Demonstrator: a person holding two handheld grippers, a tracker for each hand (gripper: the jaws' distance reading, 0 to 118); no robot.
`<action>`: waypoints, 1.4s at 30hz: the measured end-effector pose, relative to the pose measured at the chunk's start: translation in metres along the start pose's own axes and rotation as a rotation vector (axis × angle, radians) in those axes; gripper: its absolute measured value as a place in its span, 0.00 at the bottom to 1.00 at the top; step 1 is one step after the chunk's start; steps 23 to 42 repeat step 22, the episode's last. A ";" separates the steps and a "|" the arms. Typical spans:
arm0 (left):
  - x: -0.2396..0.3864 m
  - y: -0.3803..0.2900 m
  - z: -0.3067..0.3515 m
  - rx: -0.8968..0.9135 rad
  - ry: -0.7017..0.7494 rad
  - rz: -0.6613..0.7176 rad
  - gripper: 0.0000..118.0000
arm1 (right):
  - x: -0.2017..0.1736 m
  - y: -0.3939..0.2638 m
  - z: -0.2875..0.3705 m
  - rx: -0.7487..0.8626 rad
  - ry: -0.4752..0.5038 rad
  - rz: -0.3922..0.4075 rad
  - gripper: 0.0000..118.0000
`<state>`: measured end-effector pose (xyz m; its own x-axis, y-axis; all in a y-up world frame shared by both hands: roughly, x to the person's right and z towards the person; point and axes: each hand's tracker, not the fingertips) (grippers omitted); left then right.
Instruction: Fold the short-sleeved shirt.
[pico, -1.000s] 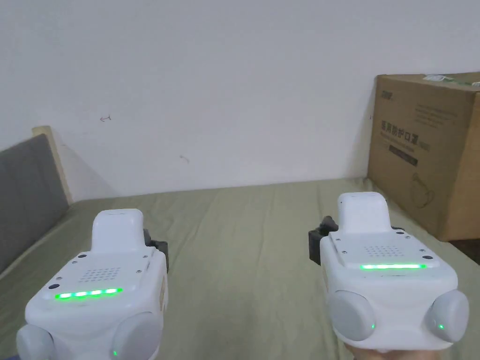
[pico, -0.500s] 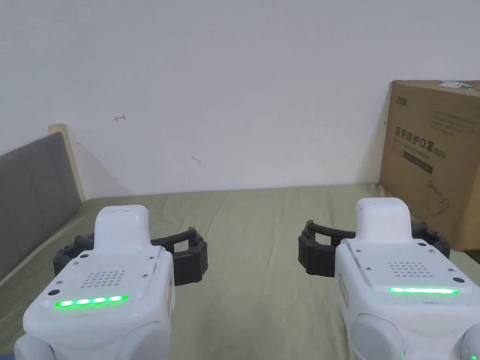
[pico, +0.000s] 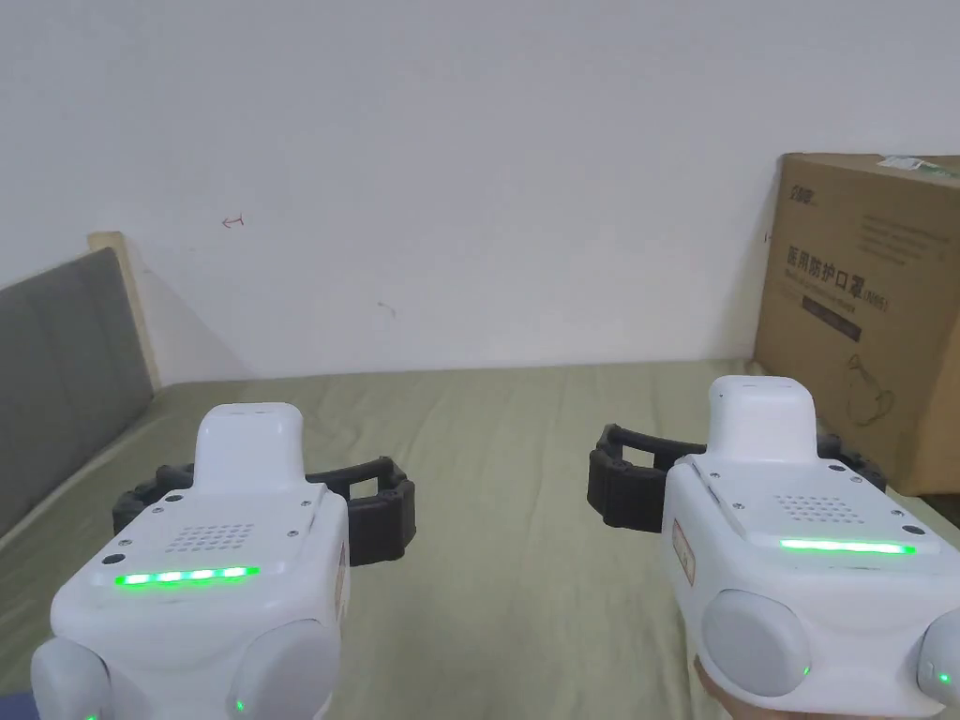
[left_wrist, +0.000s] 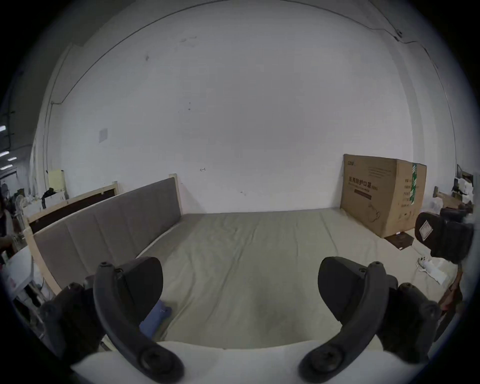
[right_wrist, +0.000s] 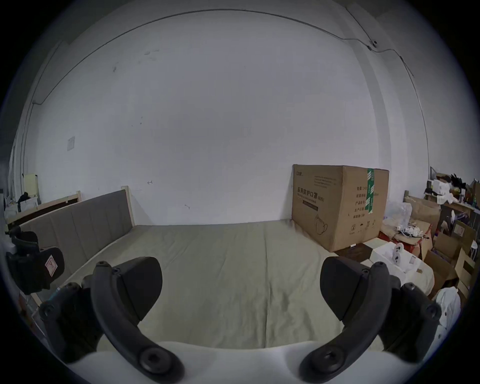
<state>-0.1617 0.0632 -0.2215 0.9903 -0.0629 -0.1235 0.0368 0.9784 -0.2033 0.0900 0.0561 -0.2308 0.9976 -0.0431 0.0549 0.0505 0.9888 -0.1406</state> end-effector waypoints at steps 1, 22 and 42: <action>0.001 0.001 -0.001 -0.003 0.004 0.005 1.00 | 0.000 0.000 0.000 0.000 0.002 -0.004 1.00; 0.012 -0.005 0.006 0.019 0.004 -0.015 1.00 | -0.004 -0.001 0.001 -0.013 -0.007 0.011 1.00; 0.012 -0.005 0.006 0.019 0.004 -0.015 1.00 | -0.004 -0.001 0.001 -0.013 -0.007 0.011 1.00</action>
